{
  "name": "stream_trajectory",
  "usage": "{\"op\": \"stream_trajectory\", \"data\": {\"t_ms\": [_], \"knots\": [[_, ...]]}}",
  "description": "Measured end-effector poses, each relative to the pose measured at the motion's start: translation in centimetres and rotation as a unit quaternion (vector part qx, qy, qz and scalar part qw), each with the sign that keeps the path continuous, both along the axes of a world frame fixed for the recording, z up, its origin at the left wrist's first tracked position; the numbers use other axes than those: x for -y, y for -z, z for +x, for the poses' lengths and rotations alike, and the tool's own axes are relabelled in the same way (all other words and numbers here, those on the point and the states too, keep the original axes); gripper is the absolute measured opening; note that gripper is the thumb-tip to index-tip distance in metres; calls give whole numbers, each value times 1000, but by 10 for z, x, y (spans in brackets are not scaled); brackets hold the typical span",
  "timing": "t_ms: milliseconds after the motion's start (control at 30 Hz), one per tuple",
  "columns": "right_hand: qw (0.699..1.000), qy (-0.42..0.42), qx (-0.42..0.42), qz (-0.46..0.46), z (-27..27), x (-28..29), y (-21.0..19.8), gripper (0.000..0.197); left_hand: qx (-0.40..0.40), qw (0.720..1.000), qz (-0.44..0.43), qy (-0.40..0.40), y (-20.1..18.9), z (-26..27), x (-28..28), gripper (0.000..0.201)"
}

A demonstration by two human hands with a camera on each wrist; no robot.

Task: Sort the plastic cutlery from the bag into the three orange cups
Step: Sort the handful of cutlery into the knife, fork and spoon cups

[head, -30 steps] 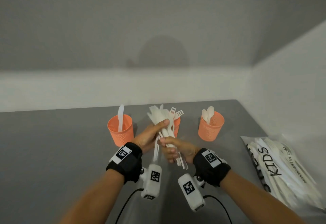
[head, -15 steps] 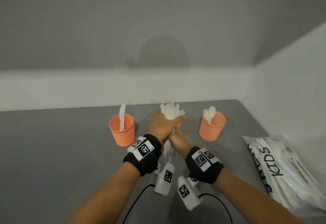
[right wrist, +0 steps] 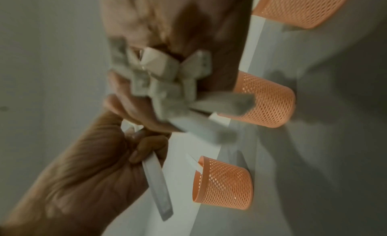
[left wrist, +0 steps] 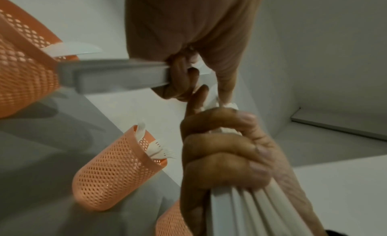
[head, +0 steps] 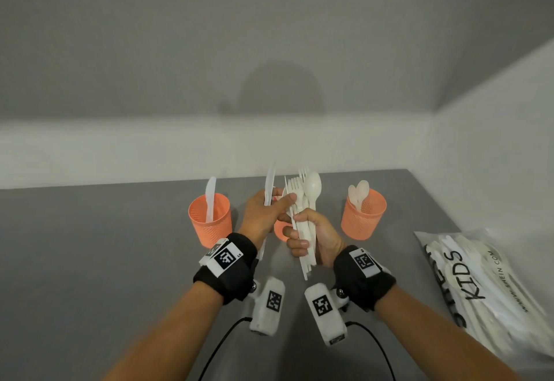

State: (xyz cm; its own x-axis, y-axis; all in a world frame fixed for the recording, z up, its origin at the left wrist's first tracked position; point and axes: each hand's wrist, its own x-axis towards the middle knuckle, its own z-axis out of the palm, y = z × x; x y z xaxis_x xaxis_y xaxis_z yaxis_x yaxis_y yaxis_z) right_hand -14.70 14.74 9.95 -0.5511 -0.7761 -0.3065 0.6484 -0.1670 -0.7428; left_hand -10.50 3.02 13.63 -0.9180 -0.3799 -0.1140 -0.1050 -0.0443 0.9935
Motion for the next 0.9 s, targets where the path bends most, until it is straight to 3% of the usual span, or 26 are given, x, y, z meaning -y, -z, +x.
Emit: {"op": "stream_trajectory", "data": {"t_ms": [167,300,400,467,567,800,900], "knots": [[1000,30,-3,6,3,4,-3,20,-1,998,-58,-7,4,-2,3,31],[998,40,-34,31,-1,7,-4,19,-7,993,-101,-57,16,-3,2,27],[996,21,-67,58,-2,9,-2,28,5,988,-145,-51,22,-3,2,12],[994,7,-78,72,-2,10,1,32,14,988,-152,-30,26,-4,4,15],[995,9,-60,80,-3,10,9,23,15,987,-153,-54,33,-4,14,18],[980,77,-70,171,-14,11,24,24,66,990,52,-117,45,-1,66,31],[982,73,-61,162,-17,14,22,20,6,983,55,-175,39,-16,100,27]]}}
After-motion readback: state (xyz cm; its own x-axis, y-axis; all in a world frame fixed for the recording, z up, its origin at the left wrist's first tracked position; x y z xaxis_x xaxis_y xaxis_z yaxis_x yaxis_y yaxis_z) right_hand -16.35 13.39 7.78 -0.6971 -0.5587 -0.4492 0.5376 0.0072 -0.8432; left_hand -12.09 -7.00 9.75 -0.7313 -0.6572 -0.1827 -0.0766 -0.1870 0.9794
